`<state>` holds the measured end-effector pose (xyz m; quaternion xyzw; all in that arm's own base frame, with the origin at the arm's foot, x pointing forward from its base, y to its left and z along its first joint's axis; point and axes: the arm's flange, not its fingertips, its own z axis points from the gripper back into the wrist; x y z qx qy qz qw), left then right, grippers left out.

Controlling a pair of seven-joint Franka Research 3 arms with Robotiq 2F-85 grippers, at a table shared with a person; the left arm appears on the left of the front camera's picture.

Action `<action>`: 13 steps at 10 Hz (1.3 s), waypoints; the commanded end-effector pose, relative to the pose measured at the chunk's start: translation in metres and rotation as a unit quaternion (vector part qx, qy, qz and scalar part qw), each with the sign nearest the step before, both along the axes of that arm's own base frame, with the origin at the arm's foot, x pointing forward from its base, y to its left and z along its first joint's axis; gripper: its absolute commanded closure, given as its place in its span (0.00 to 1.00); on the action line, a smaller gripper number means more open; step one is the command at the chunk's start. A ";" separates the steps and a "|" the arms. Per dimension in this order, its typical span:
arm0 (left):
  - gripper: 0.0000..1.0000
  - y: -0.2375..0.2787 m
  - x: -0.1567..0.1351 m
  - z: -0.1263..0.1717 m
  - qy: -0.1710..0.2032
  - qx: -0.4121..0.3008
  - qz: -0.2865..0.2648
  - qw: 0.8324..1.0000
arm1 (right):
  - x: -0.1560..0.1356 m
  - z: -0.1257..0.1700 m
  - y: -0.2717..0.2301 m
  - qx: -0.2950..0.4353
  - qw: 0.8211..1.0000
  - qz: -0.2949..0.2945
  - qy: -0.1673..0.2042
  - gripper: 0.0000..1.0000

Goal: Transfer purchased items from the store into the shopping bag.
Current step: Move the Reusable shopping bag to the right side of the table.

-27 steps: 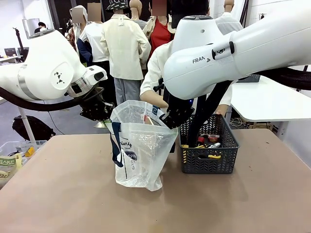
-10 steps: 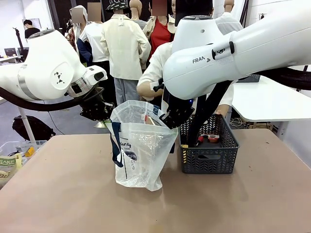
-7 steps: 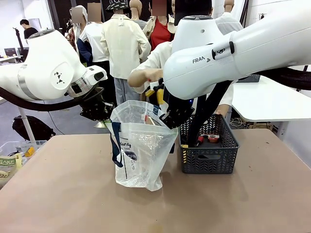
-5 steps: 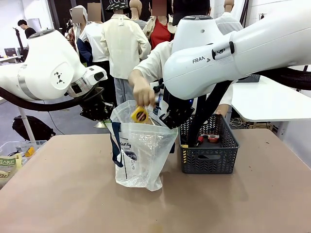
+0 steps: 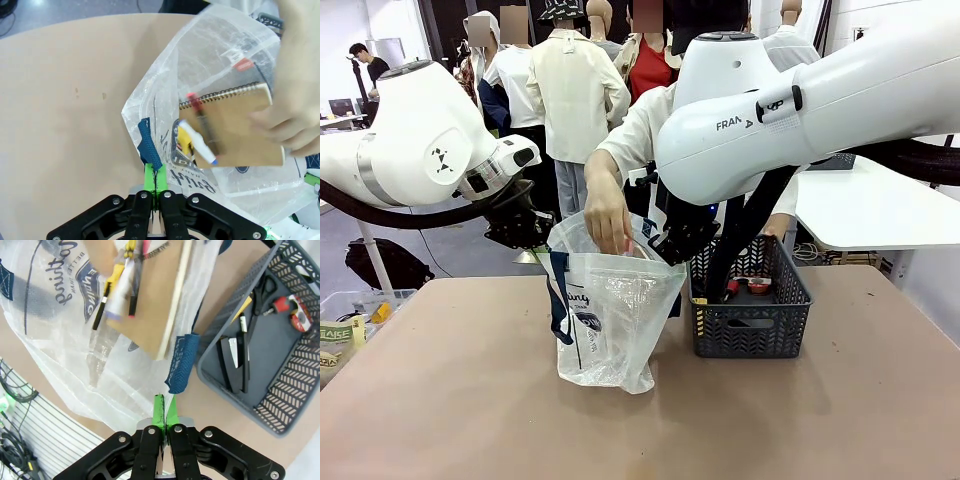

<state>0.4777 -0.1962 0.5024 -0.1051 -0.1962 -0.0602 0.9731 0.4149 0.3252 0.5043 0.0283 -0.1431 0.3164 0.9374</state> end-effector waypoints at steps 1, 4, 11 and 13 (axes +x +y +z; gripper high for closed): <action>1.00 0.001 0.001 0.002 -0.001 0.000 0.001 1.000 | 0.001 0.001 -0.002 0.000 1.000 -0.003 -0.001 1.00; 1.00 0.001 0.001 0.002 -0.001 0.000 0.001 1.000 | 0.001 0.001 -0.002 0.000 1.000 -0.003 -0.001 1.00; 1.00 0.001 0.001 0.002 -0.001 0.000 0.001 1.000 | 0.001 0.001 -0.002 0.000 1.000 -0.003 -0.001 1.00; 1.00 0.001 0.001 0.002 -0.001 0.000 0.001 1.000 | 0.001 0.001 -0.002 0.000 1.000 -0.003 -0.001 1.00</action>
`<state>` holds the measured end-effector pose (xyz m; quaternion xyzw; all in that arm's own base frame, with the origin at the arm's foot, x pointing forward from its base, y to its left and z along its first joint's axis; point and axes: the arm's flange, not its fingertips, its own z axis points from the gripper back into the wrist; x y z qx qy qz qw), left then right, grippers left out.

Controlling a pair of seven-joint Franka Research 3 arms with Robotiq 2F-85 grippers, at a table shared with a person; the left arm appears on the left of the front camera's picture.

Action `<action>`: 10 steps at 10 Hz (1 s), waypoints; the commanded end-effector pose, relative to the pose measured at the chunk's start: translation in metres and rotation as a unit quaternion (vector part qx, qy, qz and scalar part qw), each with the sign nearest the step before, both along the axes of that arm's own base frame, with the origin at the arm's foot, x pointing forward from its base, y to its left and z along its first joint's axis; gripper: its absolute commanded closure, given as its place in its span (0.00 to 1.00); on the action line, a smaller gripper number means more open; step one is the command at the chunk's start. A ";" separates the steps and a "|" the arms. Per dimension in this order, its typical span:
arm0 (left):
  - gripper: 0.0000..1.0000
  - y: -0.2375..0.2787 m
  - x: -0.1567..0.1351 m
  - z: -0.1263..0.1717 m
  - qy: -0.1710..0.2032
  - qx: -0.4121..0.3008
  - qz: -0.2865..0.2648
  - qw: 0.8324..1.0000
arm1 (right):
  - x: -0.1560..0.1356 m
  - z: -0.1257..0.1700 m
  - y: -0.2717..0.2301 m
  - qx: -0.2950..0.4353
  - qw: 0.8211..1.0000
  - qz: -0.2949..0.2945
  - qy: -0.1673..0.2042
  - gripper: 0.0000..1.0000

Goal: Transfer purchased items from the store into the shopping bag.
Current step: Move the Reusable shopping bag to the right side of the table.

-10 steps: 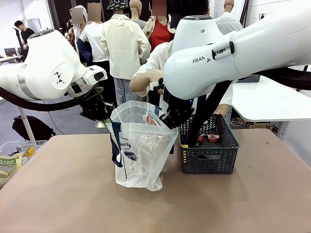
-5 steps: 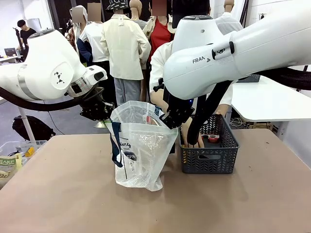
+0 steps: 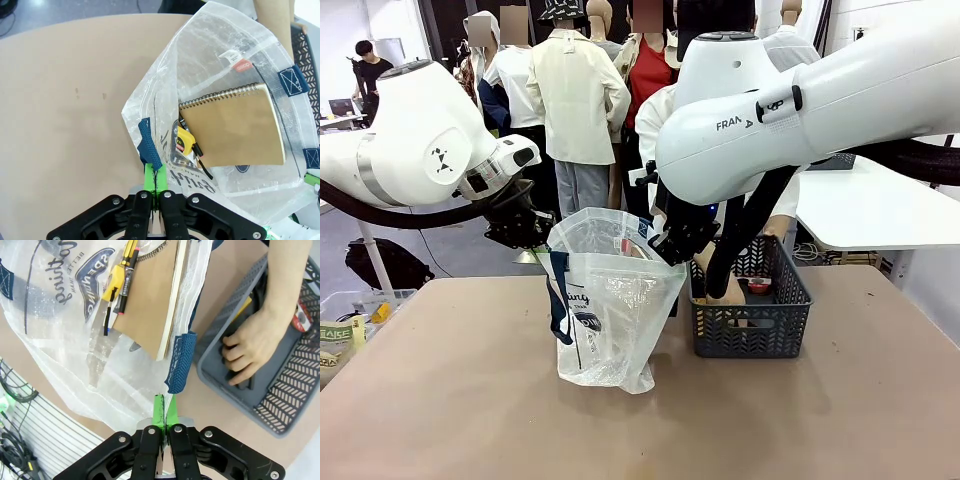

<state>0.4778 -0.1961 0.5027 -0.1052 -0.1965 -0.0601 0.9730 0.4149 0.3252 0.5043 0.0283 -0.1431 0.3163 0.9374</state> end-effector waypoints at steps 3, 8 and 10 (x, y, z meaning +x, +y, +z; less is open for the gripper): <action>1.00 0.001 0.001 0.001 -0.001 0.000 0.001 1.000 | 0.001 0.001 -0.002 0.000 1.000 -0.003 -0.001 1.00; 1.00 0.001 0.001 0.001 -0.001 0.000 0.001 1.000 | 0.001 0.001 -0.002 0.000 1.000 -0.003 -0.001 1.00; 1.00 0.001 0.001 0.001 -0.001 0.000 0.001 1.000 | 0.001 0.001 -0.002 0.000 1.000 -0.003 -0.001 1.00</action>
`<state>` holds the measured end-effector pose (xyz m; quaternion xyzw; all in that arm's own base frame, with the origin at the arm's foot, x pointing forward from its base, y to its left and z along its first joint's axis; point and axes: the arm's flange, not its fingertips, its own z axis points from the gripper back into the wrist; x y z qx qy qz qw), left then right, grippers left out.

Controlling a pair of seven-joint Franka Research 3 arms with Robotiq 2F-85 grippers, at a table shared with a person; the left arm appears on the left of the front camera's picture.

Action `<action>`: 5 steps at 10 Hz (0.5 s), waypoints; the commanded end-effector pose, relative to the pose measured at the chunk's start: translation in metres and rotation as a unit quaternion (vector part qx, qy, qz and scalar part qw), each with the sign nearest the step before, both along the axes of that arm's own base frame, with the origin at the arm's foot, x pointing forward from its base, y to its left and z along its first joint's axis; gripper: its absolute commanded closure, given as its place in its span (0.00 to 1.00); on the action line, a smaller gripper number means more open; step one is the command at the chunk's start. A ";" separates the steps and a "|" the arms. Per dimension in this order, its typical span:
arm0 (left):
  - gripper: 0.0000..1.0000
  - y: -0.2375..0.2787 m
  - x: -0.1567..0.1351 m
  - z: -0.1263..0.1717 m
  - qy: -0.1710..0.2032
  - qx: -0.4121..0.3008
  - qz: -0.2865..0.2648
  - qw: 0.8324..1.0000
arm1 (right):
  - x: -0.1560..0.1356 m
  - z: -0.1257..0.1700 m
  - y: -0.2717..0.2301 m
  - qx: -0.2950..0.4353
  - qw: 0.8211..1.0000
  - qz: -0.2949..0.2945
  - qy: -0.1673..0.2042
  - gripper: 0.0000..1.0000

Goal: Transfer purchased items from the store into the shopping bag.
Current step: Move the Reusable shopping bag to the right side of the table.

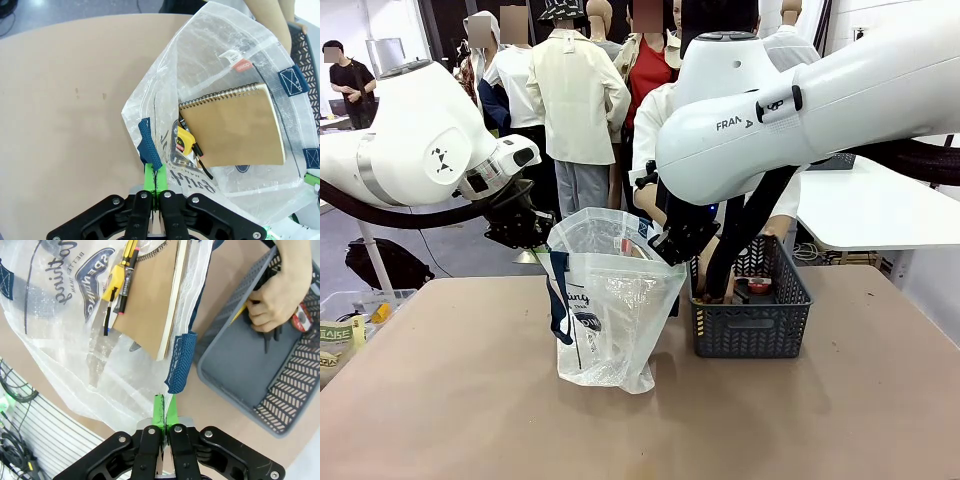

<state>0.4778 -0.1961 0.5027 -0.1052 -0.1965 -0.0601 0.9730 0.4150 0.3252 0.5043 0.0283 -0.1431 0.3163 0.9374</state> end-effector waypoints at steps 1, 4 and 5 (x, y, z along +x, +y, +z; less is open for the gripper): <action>1.00 0.001 0.001 0.001 -0.001 0.000 0.001 1.000 | 0.001 0.001 -0.002 0.000 1.000 -0.003 -0.001 1.00; 1.00 0.001 0.001 0.001 -0.001 0.000 0.001 1.000 | 0.001 0.001 -0.002 0.000 1.000 -0.003 -0.001 1.00; 1.00 0.001 0.001 0.001 -0.001 0.000 0.001 1.000 | 0.001 0.001 -0.002 0.000 1.000 -0.003 -0.001 1.00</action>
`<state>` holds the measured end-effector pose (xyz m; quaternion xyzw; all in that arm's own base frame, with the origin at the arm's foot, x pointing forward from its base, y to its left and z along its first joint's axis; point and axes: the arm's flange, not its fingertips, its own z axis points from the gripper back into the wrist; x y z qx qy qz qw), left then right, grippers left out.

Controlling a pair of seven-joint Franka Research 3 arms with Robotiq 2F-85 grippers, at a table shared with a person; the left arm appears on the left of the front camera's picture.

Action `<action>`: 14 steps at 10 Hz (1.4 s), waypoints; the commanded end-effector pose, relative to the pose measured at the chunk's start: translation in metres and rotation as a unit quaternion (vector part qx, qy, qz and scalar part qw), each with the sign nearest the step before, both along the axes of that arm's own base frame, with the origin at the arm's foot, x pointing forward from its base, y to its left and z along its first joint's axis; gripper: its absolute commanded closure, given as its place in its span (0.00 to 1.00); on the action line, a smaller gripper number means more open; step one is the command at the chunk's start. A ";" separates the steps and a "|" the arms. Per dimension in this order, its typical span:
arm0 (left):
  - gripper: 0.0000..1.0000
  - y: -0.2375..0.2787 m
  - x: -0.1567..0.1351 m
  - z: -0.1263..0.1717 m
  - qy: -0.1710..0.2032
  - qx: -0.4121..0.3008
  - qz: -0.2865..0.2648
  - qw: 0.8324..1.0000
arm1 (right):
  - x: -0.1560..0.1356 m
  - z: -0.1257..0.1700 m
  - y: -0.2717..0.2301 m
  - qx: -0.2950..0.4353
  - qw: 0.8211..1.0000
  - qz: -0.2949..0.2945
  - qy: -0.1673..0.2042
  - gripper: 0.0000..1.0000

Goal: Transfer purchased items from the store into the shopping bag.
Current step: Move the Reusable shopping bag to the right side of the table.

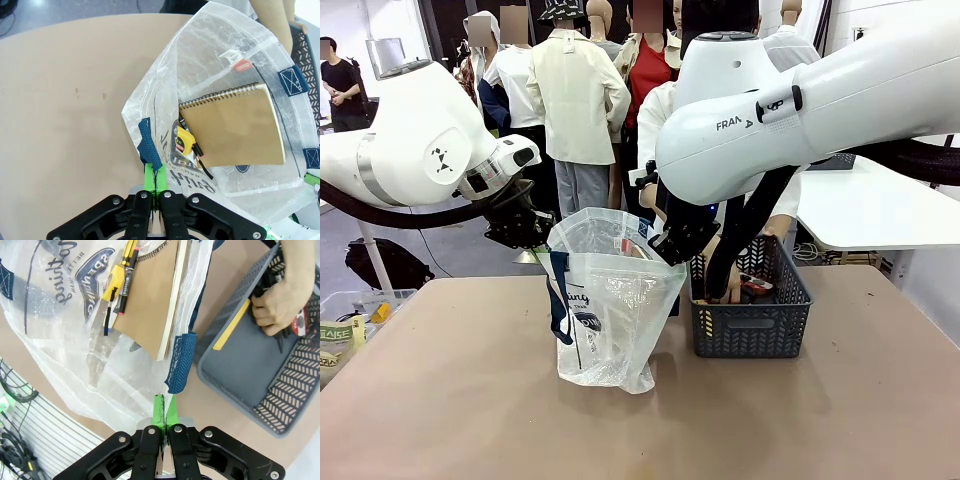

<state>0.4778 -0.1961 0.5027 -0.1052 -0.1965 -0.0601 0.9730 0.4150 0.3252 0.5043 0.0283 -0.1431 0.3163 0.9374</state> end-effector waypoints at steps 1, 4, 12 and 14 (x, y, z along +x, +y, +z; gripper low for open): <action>1.00 0.001 0.001 0.001 -0.001 0.000 0.001 1.000 | 0.001 0.001 -0.002 0.000 1.000 -0.003 -0.001 1.00; 1.00 0.001 0.001 0.001 -0.001 0.000 0.001 1.000 | 0.001 0.001 -0.002 0.000 1.000 -0.003 -0.001 1.00; 1.00 0.001 0.001 0.001 -0.001 0.000 0.001 1.000 | 0.001 0.001 -0.002 0.000 1.000 -0.003 -0.001 1.00; 1.00 0.001 0.001 0.001 -0.001 0.000 0.001 1.000 | 0.001 0.001 -0.002 0.000 1.000 -0.003 -0.001 1.00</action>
